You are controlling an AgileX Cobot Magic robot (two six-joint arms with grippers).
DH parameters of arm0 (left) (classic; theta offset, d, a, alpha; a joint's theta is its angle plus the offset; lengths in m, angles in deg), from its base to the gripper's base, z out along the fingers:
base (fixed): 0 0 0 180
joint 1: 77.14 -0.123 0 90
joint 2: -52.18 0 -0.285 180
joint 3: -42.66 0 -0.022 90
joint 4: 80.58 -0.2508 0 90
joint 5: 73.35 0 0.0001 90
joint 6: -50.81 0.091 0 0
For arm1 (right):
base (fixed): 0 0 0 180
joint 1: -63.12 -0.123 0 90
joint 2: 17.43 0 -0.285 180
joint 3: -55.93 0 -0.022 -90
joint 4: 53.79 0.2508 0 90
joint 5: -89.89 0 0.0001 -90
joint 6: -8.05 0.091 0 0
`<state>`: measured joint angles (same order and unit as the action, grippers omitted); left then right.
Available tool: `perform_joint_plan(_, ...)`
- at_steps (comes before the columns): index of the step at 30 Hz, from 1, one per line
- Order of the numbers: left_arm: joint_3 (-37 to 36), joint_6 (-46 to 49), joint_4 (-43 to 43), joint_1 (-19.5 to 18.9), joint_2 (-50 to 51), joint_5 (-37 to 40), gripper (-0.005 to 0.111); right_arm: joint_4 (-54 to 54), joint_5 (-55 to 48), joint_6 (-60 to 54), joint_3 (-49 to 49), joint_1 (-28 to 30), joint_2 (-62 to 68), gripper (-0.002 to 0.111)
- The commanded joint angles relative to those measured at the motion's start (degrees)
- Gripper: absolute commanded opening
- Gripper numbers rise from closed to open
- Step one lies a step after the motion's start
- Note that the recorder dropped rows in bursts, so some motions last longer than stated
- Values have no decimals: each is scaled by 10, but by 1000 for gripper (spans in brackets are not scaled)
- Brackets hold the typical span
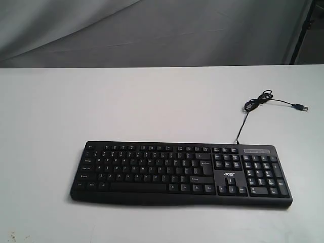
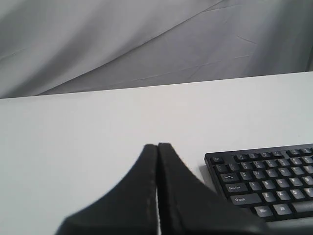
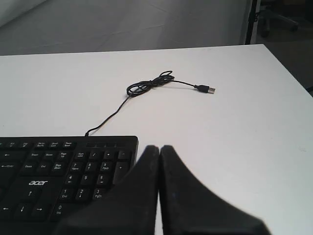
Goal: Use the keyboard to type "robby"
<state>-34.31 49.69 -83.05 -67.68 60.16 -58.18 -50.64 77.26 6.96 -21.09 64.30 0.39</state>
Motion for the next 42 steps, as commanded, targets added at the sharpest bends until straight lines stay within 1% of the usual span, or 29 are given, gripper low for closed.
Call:
perform_joint_plan(1, -2, -2, -3, 4, -2, -4, 0, -6, -1, 1, -2, -1, -4, 0)
perform_joint_plan(16, -2, -2, -3, 4, -2, -4, 0, -6, -6, 1, -2, -1, -4, 0)
perform_joint_plan(19, -2, -2, -3, 4, -2, -4, 0, -6, -22, 1, 52, -1, -2, 0)
perform_joint_plan(21, -2, -2, -3, 4, -2, -4, 0, -6, -22, 1, 111, -1, 14, 0)
perform_joint_plan(22, -2, -2, -3, 4, -2, -4, 0, -6, -20, 1, 156, -1, 35, 0)
perform_joint_plan(25, -2, -2, -3, 4, -2, -4, 0, -1, 7, 1, 227, -1, 93, 0)
perform_joint_plan(27, -2, -2, -3, 4, -2, -4, 0, 17, 34, 5, 240, -1, 112, 0)
perform_joint_plan(28, -2, -2, -3, 4, -2, -4, 0, 35, 64, 11, 240, -1, 120, 0)
perform_joint_plan(29, -2, -2, -3, 4, -2, -4, 0, 46, 95, 27, 240, -1, 129, 0)
perform_joint_plan(30, -2, -2, -3, 4, -2, -4, 0, 46, 105, 58, 240, -1, 136, 0)
perform_joint_plan(34, -2, -2, -3, 4, -2, -4, 0, 45, 114, 113, 240, -1, 139, 0)
perform_joint_plan(36, -2, -2, -3, 4, -2, -4, 0, 45, 86, 162, 240, -1, 144, 0)
perform_joint_plan(38, -2, -2, -3, 4, -2, -4, 0, 35, 51, 157, 240, -12, 153, 0)
perform_joint_plan(41, -2, -2, -3, 4, -2, -4, 0, 16, 40, 145, 242, -63, 188, 0)
perform_joint_plan(42, -2, -2, -3, 4, -2, -4, 0, 4, 37, 141, 251, -98, 206, 0)
